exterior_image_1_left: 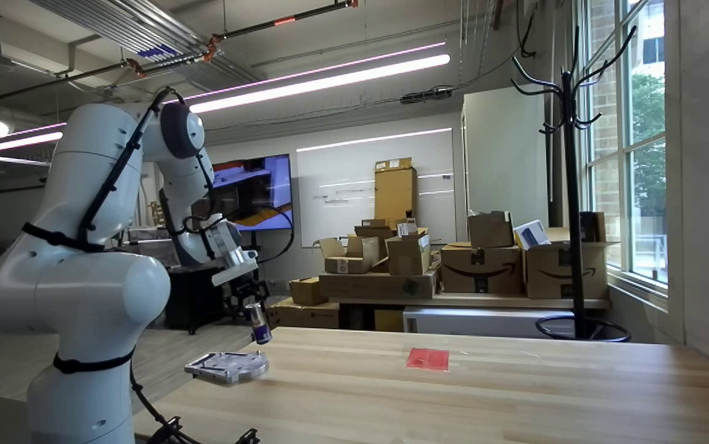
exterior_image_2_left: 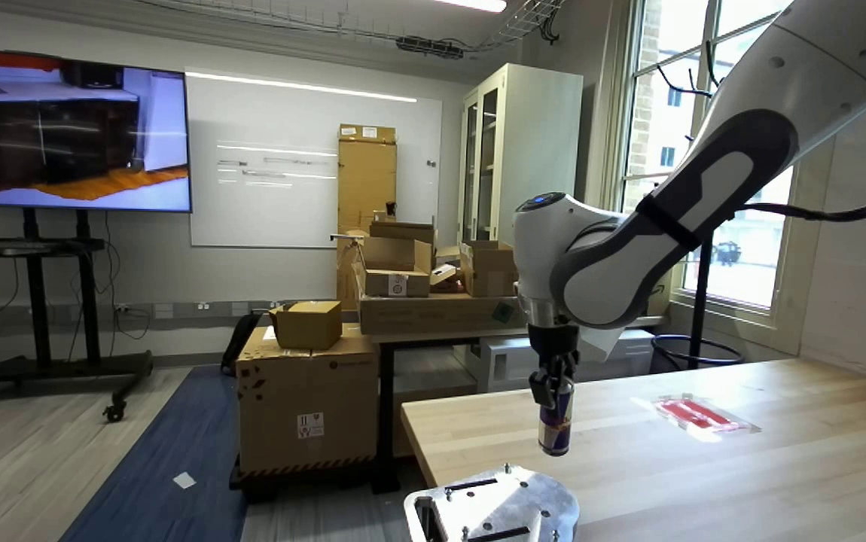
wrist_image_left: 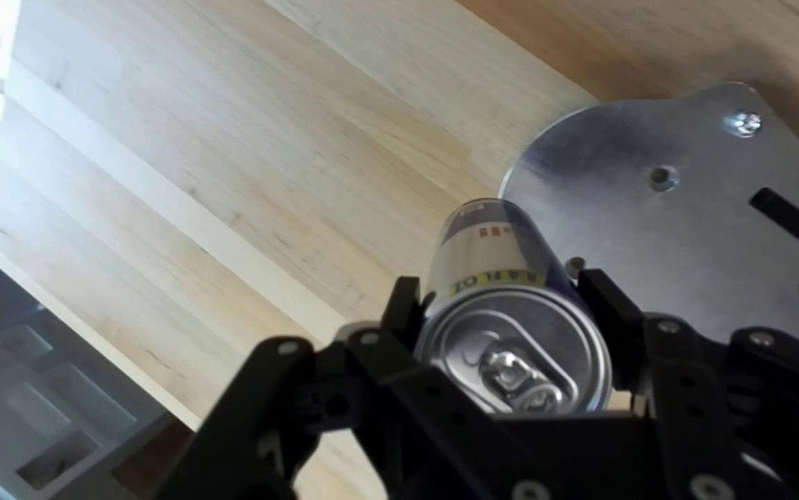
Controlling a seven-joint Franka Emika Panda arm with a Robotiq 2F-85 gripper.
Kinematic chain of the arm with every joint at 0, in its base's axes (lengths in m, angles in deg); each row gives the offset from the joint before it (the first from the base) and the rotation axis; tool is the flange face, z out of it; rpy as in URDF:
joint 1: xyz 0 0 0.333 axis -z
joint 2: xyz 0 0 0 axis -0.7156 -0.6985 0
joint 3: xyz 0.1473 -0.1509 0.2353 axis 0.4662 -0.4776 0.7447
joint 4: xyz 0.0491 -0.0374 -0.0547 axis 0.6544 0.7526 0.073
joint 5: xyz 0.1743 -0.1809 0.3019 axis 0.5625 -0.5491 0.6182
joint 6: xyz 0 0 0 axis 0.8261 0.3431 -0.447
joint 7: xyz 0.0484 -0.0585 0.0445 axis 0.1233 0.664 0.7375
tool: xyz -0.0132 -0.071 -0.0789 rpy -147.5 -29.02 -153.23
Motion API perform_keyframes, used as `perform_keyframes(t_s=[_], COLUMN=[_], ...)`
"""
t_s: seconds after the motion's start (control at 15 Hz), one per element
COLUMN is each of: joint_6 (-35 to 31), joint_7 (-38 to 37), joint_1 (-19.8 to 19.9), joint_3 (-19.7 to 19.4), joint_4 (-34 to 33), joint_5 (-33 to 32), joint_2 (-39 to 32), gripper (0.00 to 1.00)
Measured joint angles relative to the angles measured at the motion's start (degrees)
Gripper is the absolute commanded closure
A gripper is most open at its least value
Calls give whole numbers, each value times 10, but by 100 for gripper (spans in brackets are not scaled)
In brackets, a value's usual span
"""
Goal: Put the can on the metal item
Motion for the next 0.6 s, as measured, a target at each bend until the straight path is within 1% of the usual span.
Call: perform_keyframes(t_s=[0.33, 0.6], joint_6=[4, 7], joint_7=[0, 5], joint_1=[-35, -40], joint_3=[27, 45], joint_4=[0, -7], joint_5=[-17, -17], joint_2=[-12, -25], gripper=[65, 65])
